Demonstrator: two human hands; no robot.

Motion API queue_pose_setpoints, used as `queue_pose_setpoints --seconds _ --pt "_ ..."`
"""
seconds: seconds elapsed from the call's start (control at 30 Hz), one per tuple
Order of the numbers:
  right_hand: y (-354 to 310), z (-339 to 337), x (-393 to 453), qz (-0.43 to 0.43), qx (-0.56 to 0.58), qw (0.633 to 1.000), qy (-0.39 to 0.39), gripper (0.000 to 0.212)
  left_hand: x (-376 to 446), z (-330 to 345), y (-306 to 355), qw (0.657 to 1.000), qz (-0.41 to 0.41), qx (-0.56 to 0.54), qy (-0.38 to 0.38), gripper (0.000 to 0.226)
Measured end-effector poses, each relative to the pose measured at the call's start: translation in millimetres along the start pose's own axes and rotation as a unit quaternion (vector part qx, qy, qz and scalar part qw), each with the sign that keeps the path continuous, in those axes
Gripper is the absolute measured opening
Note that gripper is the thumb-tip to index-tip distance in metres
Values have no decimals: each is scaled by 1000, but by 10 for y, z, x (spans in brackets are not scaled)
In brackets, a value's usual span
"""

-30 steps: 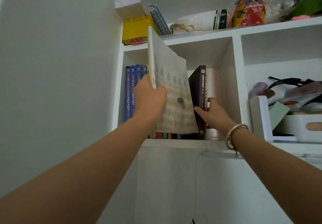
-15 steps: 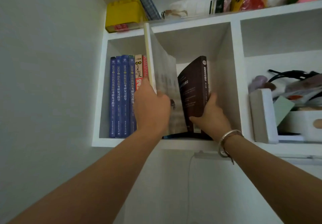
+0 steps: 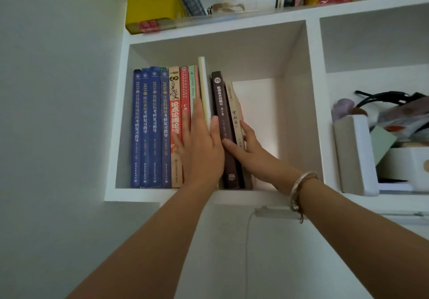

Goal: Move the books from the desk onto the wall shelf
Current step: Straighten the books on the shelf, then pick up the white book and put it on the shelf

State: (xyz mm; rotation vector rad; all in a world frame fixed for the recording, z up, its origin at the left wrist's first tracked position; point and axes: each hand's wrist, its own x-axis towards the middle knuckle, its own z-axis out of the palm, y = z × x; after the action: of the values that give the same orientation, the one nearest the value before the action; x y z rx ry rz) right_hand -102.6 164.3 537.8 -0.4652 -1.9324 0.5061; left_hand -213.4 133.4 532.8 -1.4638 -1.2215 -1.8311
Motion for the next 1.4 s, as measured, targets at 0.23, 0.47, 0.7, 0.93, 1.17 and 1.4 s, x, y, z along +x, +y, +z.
queue_pose_setpoints --seconds 0.23,0.47,0.7,0.93,1.17,1.4 --pt "80 63 98 85 -29 996 20 99 162 -94 -105 977 3 150 -150 59" --pt "-201 -65 -291 88 -197 975 -61 50 -326 -462 -204 951 42 167 -258 55" --pt "-337 13 -1143 37 -211 973 87 42 -924 -675 83 952 87 68 -285 52" --pt "-459 -139 -2676 144 -229 949 162 35 -2025 -849 320 916 50 -57 -393 49" --pt "-351 -430 -4147 332 -297 873 198 32 -3301 -742 545 833 -15 -171 -526 48" --pt "-30 -773 -5483 519 -304 767 221 28 -4645 -414 878 727 -89 -209 -648 45"
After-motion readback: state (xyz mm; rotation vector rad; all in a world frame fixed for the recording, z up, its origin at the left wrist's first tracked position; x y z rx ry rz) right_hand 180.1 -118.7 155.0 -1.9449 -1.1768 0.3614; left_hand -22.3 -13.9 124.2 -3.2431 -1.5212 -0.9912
